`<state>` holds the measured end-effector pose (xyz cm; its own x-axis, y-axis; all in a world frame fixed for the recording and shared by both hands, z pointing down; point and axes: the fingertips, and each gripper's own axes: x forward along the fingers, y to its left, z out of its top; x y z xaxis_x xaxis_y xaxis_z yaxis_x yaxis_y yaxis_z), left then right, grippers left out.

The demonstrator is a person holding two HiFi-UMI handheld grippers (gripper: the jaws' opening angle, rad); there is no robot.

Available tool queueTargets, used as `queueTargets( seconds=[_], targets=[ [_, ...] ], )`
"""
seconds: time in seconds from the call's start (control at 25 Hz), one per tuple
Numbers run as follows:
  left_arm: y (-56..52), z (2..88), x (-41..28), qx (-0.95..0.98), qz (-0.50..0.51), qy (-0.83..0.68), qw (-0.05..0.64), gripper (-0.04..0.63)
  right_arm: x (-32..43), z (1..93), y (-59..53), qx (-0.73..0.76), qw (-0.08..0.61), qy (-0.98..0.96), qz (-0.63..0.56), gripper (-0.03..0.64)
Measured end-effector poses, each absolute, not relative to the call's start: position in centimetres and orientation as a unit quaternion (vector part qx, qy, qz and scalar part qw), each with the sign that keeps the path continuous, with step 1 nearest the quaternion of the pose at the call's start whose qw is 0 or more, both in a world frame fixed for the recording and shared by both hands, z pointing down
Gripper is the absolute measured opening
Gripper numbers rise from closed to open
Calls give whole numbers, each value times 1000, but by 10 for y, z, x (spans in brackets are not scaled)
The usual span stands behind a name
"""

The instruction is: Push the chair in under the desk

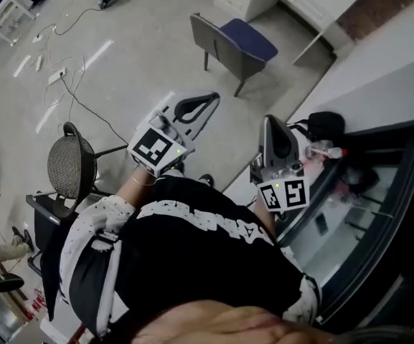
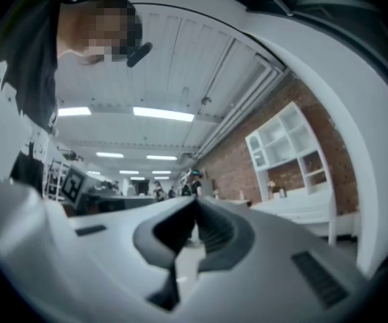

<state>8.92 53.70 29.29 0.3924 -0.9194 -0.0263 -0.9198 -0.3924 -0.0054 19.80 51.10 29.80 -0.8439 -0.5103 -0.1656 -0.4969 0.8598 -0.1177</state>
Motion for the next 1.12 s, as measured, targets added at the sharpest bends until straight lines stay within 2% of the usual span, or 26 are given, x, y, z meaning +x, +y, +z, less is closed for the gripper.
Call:
queueTargets(
  seconds=[0.52,1.12],
  targets=[
    [527,300,103,-841,12,541,-2,31,215,311,506,-280,78,956,-48,32],
    [452,306,26,-854,12,520,-6,31,148,306,445,-315,76,946,-33,32]
  ],
)
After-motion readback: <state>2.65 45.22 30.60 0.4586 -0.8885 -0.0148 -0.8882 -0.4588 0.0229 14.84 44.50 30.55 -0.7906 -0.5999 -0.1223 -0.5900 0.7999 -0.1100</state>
